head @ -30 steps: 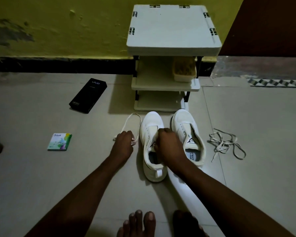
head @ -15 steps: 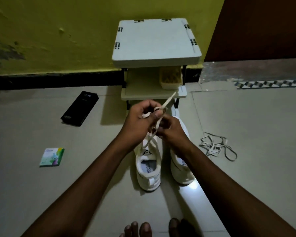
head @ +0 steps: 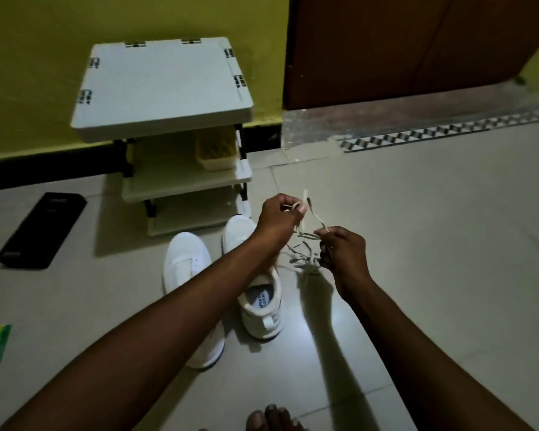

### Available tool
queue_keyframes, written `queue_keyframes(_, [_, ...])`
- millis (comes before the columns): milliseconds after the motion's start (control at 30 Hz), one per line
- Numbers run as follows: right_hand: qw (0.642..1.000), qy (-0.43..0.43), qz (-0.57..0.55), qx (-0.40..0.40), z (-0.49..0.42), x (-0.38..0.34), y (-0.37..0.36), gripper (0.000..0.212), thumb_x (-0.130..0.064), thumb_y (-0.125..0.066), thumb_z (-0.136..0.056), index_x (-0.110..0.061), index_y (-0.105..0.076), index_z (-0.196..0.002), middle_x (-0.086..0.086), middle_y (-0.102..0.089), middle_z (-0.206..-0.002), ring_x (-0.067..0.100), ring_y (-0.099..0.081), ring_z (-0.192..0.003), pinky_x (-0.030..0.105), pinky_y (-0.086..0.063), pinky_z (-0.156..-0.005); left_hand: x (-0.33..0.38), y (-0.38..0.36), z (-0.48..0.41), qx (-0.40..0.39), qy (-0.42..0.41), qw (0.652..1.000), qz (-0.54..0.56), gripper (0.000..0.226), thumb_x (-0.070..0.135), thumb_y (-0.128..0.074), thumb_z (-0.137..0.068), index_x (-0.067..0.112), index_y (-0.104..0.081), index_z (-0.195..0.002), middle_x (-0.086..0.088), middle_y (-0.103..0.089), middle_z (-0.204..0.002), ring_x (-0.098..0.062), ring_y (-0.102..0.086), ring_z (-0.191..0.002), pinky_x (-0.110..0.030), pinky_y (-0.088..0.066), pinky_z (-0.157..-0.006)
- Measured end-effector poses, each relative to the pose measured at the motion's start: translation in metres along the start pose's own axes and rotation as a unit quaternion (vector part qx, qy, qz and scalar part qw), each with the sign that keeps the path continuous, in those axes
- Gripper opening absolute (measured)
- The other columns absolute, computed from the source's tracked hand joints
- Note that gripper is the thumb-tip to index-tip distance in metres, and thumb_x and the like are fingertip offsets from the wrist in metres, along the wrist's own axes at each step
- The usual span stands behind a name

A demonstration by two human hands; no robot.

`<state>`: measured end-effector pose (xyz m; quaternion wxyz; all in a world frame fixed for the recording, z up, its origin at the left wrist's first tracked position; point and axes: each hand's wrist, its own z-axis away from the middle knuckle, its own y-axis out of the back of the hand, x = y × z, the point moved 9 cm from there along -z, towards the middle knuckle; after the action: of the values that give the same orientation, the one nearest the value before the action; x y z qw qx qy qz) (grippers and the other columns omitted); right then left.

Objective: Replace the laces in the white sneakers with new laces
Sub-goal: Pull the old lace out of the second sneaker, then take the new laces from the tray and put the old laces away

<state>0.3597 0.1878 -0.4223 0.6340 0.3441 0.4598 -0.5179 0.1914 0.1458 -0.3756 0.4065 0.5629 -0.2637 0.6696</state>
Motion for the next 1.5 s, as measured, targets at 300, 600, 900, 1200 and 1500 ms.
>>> queue_keyframes(300, [0.940,0.089,0.328,0.018,-0.034,0.007,0.044,0.029,-0.031,-0.061,-0.090,-0.011,-0.069,-0.071,0.009,-0.069,-0.065,0.029,-0.067,-0.069,0.039,-0.053,-0.065,-0.043,-0.076,-0.010,-0.188,0.054,0.972,-0.131,0.046,0.003,-0.080,-0.083,0.014,-0.058,-0.122,-0.009,-0.062,-0.107,-0.019,-0.063,-0.090,-0.036,-0.056,-0.082])
queue_keyframes(600, [0.949,0.073,0.302,-0.059,-0.033,0.026,0.036,0.027,-0.017,-0.052,-0.101,-0.020,-0.064,-0.125,-0.003,-0.071,-0.100,0.018,-0.067,-0.093,0.030,-0.051,-0.082,-0.041,-0.078,-0.014,-0.221,-0.035,0.946,-0.235,0.064,-0.002,-0.073,-0.080,0.024,-0.052,-0.134,-0.006,-0.061,-0.123,-0.020,-0.062,-0.097,-0.023,-0.051,-0.077])
queue_keyframes(900, [0.930,0.085,0.353,-0.047,-0.030,0.027,0.047,0.025,-0.021,-0.062,-0.098,-0.003,-0.070,-0.113,0.015,-0.073,-0.107,0.029,-0.068,-0.100,0.040,-0.051,-0.093,-0.034,-0.084,-0.020,-0.254,-0.108,0.861,-0.428,0.069,-0.007,-0.067,-0.084,0.025,-0.047,-0.141,-0.007,-0.052,-0.140,-0.023,-0.054,-0.118,-0.039,-0.054,-0.092])
queue_keyframes(1200, [0.901,0.111,0.419,-0.032,-0.032,0.027,0.047,0.026,-0.021,-0.061,-0.095,-0.013,-0.070,-0.117,0.009,-0.070,-0.113,0.024,-0.066,-0.105,0.039,-0.052,-0.092,-0.046,-0.084,-0.018,-0.232,-0.122,0.890,-0.372,0.038,0.000,-0.074,-0.082,0.015,-0.069,-0.116,-0.003,-0.070,-0.113,-0.016,-0.066,-0.098,-0.021,-0.051,-0.082])
queue_keyframes(1500, [0.923,0.188,0.337,0.013,-0.005,-0.021,0.020,0.024,-0.021,-0.069,-0.089,-0.022,-0.070,-0.113,-0.002,-0.065,-0.119,0.015,-0.060,-0.113,0.047,-0.047,-0.100,-0.010,-0.004,-0.004,-0.070,-0.140,0.949,-0.273,0.011,0.020,-0.073,-0.092,0.019,-0.071,-0.103,0.008,-0.072,-0.100,-0.004,-0.068,-0.092,-0.033,-0.060,-0.080])
